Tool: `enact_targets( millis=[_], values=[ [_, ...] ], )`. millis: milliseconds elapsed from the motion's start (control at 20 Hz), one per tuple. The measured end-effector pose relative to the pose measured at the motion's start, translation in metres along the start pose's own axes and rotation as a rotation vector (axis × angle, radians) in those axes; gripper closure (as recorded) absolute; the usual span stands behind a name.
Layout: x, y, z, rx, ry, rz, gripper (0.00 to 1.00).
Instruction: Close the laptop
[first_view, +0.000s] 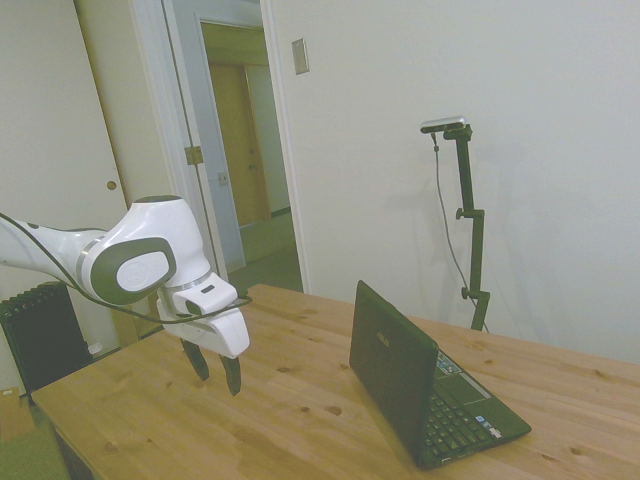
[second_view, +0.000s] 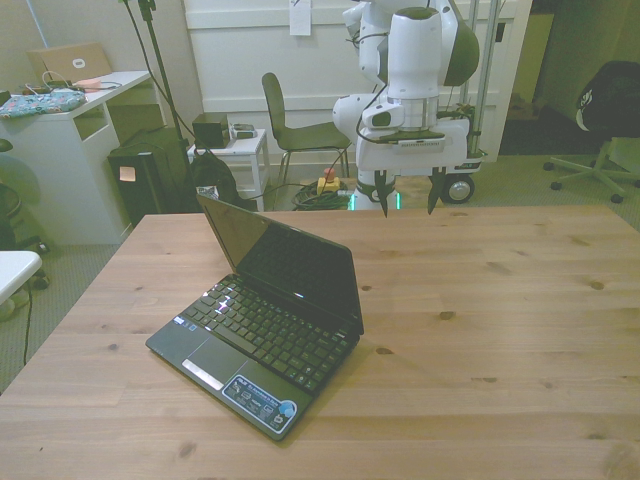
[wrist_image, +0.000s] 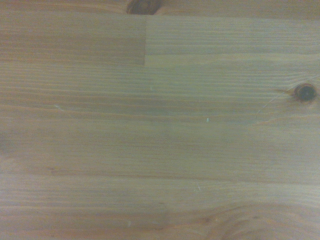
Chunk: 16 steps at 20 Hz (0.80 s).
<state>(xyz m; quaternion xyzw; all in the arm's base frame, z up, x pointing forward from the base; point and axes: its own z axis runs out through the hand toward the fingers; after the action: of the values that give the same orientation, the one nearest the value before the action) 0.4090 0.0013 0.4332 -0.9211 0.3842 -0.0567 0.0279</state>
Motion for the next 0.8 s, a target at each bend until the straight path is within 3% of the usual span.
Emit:
enact_targets(
  millis=[150,350,800],
  values=[
    [0.003,0.001,-0.001,0.001,0.004,0.008,0.00],
    [0.033,0.004,-0.022,0.020,0.066,0.081,0.00],
    [0.171,-0.001,-0.072,0.071,0.157,0.323,0.00]
  ],
)
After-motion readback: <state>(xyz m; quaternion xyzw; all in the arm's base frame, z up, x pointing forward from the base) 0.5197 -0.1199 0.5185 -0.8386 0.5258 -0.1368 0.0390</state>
